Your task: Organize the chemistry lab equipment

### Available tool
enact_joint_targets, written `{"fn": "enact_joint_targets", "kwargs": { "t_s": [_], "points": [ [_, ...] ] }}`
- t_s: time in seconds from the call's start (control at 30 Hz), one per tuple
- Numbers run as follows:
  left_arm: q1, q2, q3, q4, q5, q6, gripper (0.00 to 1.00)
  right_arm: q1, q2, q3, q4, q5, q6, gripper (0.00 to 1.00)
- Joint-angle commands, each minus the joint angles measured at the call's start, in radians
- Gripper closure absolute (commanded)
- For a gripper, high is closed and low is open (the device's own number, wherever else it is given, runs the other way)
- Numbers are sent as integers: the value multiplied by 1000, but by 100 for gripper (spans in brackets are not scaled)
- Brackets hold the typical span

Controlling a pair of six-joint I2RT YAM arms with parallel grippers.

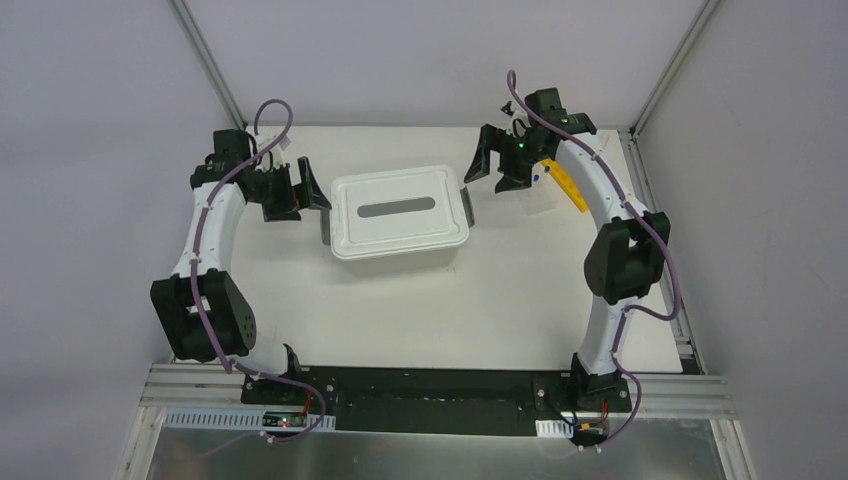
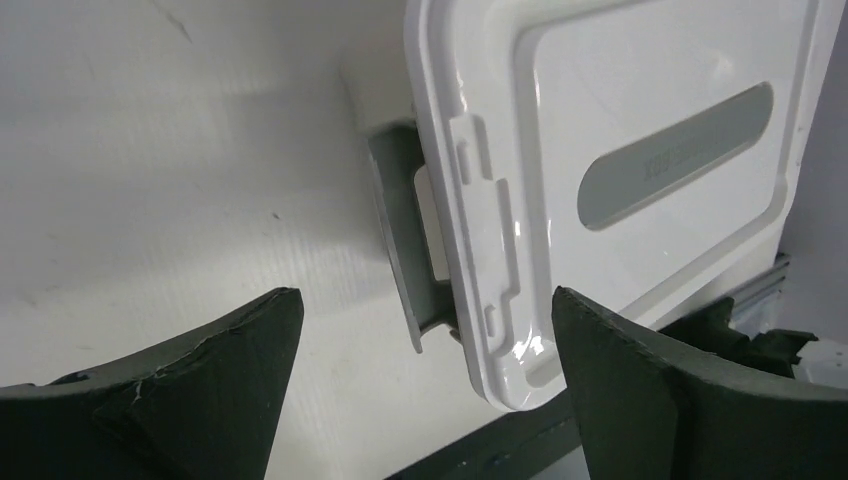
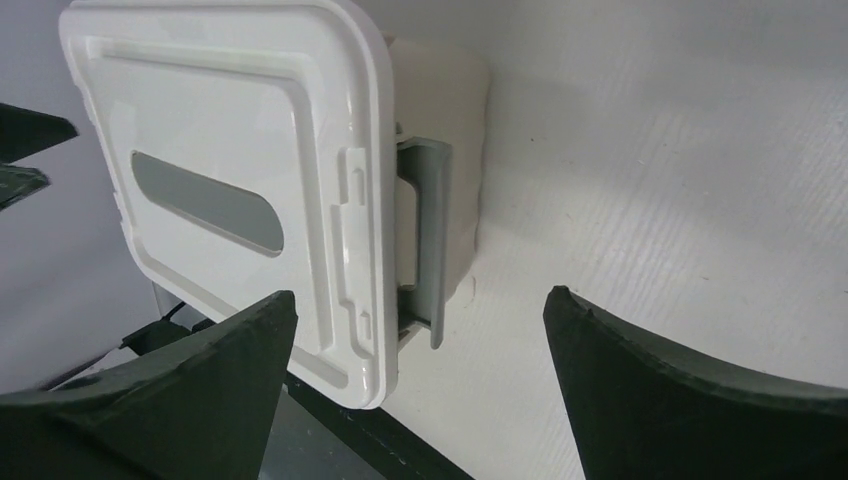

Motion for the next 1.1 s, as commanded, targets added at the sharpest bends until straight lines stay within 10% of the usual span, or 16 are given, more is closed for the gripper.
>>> {"fn": "enact_joint_targets", "kwargs": {
  "t_s": [0.0,0.4,1.07],
  "points": [
    [-7,-26,-121,44,59,-68,2,16,20,-24,53,-113,6,1],
    [-131,61,-163,151,78,-127,12,73,72,-67,39,-141,-27,7],
    [-363,86,-49,-3,-343,-47,88,234,130,182,-253,305,-110,71]
  ]
}}
